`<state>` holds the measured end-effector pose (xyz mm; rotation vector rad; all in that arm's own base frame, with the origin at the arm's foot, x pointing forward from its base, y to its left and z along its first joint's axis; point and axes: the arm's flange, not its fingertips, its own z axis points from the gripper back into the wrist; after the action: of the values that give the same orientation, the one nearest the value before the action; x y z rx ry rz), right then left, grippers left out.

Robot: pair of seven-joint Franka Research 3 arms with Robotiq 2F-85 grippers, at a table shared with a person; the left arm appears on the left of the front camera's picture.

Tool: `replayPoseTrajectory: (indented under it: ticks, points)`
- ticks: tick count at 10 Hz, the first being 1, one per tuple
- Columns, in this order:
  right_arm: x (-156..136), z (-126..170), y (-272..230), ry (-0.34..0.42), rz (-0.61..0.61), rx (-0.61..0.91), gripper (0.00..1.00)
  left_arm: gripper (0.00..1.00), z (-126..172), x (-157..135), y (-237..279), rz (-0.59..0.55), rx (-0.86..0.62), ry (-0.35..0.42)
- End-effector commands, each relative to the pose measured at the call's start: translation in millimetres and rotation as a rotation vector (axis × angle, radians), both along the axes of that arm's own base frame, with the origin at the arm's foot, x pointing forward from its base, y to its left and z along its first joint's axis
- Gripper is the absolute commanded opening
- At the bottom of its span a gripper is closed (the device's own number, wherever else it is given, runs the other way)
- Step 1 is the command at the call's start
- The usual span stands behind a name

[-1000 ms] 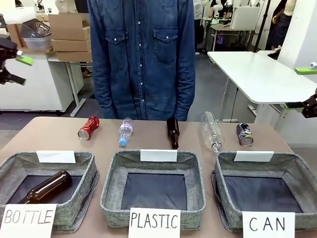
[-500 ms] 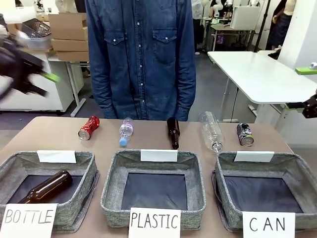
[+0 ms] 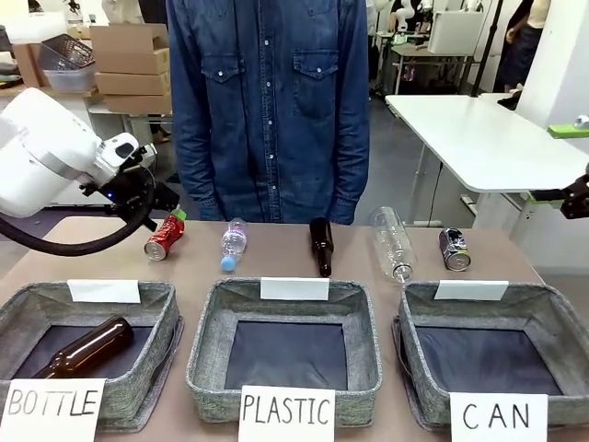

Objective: Sort the can waste into the basket.
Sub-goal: Pick up the can waste from the table and place it in the right Fabric basket.

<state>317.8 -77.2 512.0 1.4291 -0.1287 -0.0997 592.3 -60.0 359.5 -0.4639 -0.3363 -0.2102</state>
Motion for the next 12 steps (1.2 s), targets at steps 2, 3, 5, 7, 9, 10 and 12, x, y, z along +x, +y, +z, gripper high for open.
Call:
replayPoseTrajectory:
  ticks: [2,3,5,7,9,10,12]
  points:
    - [2.9,2.7,0.2,-0.027,0.002,0.02,1.0,1.0,0.0,0.0,0.0,0.0,0.0,0.0]
    - [2.9,2.7,0.2,-0.027,0.002,0.02,1.0,1.0,0.0,0.0,0.0,0.0,0.0,0.0]
    - [2.9,2.7,0.2,-0.027,0.002,0.02,1.0,1.0,-4.1,19.2,6.4,0.098,0.084,0.026]
    - [2.9,2.7,0.2,-0.027,0.002,0.02,1.0,1.0,-19.0,24.6,-3.6,0.084,0.139,0.011]
    - [2.9,2.7,0.2,-0.027,0.002,0.02,1.0,1.0,-40.9,33.0,-14.1,0.064,0.195,0.035]
    - [2.9,2.7,0.2,-0.027,0.002,0.02,1.0,1.0,-47.0,35.3,-15.5,0.06,0.209,0.048]
    - [2.9,2.7,0.2,-0.027,0.002,0.02,1.0,1.0,-48.0,35.3,-14.1,0.067,0.215,0.042]
